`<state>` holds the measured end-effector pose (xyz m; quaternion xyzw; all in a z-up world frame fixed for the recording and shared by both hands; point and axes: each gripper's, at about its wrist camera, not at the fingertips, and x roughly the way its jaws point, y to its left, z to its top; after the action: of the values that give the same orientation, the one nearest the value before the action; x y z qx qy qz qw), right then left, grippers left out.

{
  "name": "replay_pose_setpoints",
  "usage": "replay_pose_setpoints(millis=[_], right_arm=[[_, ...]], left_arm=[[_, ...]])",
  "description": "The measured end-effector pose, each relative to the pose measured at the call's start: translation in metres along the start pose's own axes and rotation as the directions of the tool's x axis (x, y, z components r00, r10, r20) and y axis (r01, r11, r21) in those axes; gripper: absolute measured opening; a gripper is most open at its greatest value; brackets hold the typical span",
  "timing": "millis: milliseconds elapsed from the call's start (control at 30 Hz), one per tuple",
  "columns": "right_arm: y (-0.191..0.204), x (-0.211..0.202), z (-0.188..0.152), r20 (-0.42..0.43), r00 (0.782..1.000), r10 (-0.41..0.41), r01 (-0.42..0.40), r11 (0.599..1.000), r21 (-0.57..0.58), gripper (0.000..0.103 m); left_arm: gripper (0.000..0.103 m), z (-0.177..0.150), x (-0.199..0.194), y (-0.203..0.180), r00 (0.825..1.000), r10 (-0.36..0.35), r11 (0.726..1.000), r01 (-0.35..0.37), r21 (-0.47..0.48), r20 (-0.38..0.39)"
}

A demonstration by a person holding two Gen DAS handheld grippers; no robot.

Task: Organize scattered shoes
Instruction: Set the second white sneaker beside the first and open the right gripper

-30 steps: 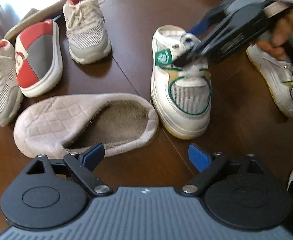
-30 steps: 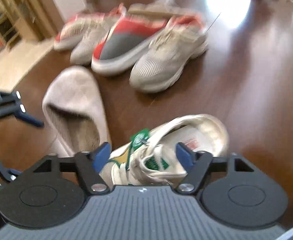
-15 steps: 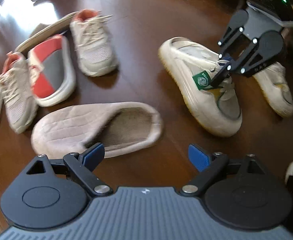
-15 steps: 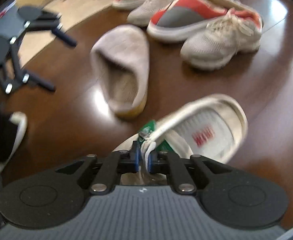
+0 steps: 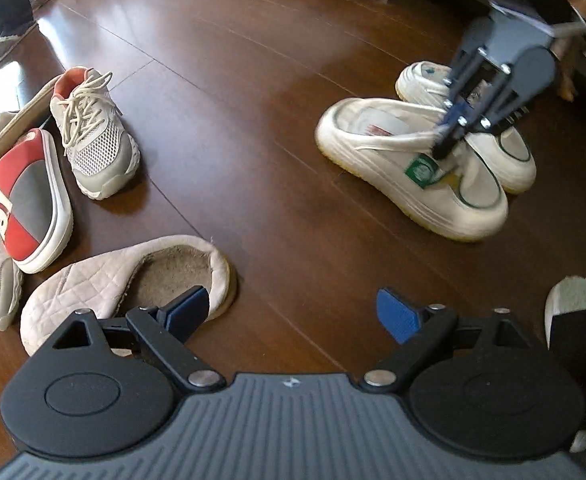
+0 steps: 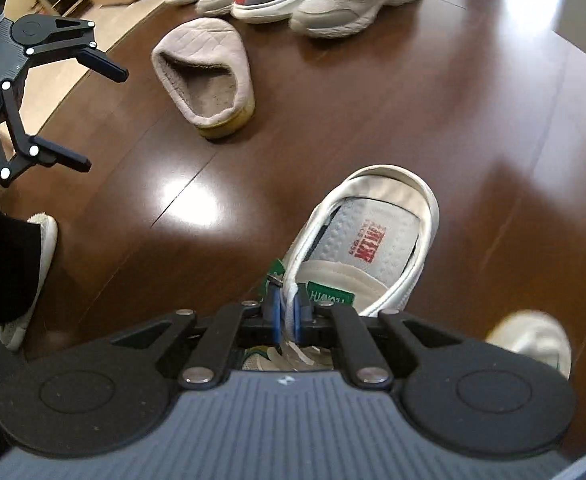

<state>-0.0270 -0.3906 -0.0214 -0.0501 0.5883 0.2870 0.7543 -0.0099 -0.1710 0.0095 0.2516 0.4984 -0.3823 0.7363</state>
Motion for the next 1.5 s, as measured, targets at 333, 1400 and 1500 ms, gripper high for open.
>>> replay_pose_setpoints(millis=[333, 1400, 1500], right_arm=[[0.006, -0.007, -0.024, 0.076, 0.953, -0.293, 0.294, 0.956, 0.006, 0.006], [0.067, -0.002, -0.077, 0.197, 0.85, -0.489, 0.305, 0.76, 0.574, 0.063], [0.061, -0.036, -0.068, 0.246, 0.767, -0.593, 0.356, 0.712, 0.606, 0.063]], left_arm=[[0.093, 0.007, 0.007, -0.011, 1.0, 0.007, 1.0, -0.007, 0.013, 0.001], [0.093, 0.009, 0.014, -0.02, 0.991, -0.136, 0.991, 0.136, -0.002, 0.007], [0.093, 0.01, 0.014, -0.021, 0.991, -0.136, 0.991, 0.136, -0.002, 0.01]])
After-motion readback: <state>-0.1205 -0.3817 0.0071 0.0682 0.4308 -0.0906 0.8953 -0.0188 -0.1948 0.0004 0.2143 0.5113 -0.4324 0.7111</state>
